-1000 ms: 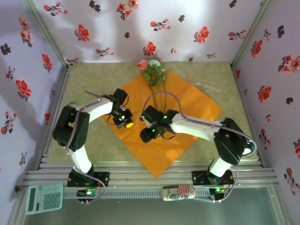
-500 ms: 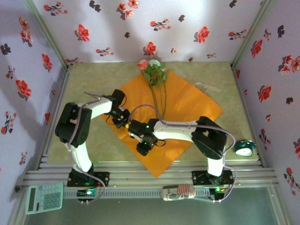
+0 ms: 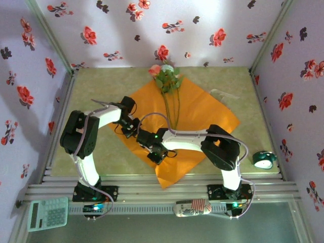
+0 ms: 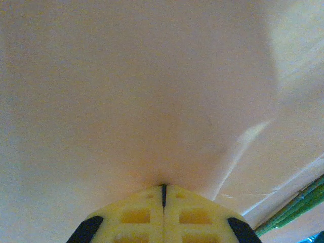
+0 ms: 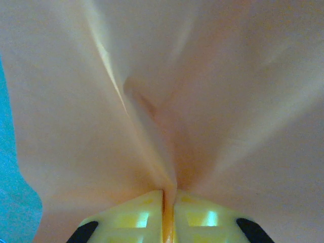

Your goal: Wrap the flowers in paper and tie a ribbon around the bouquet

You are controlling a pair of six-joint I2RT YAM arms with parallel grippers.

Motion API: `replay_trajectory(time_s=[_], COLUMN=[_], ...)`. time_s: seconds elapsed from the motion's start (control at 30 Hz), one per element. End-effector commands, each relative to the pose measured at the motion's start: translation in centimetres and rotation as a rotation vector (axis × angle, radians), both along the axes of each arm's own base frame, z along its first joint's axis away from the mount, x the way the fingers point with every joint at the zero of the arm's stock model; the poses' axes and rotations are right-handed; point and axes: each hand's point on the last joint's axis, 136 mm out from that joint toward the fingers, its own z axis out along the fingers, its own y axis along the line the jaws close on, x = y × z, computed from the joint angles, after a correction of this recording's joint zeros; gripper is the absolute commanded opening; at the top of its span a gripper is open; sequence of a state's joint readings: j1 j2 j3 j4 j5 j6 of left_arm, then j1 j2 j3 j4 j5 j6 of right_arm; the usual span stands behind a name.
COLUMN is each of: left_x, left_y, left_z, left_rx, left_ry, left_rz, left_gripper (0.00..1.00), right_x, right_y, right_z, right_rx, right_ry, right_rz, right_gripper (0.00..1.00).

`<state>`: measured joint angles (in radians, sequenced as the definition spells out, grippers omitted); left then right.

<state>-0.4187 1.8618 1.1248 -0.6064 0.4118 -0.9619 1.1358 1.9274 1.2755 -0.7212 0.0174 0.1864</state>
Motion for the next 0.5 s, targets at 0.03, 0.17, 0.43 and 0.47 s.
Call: replay_trajectory(time_s=[0.03,0.17,0.43,0.47], left_x=[0.7,1.0,-2.2,-2.8], left_y=[0.4,1.1,3.4,3.3], left_z=[-0.5,2.0,7.2,7.4], left_rx=[0.044,0.082,0.09,0.069], left_ry=[-0.021,-0.062,-0.108,-0.104], left_rz=[-0.026,-0.022,0.111,0.128], left_gripper=[0.0,0.17,0.63,0.66], right_x=[-0.7,-1.1,-1.5,-1.5], right_y=[-0.7,0.0,1.2,1.3], right_z=[0.0,1.4,4.0,4.2], right_rx=[-0.001,0.113,0.306,0.318], right_ry=[0.115,0.282,0.549,0.57], right_rz=[-0.034,-0.059,-0.116,-0.123], right_gripper=[0.1,0.1,0.06,0.06])
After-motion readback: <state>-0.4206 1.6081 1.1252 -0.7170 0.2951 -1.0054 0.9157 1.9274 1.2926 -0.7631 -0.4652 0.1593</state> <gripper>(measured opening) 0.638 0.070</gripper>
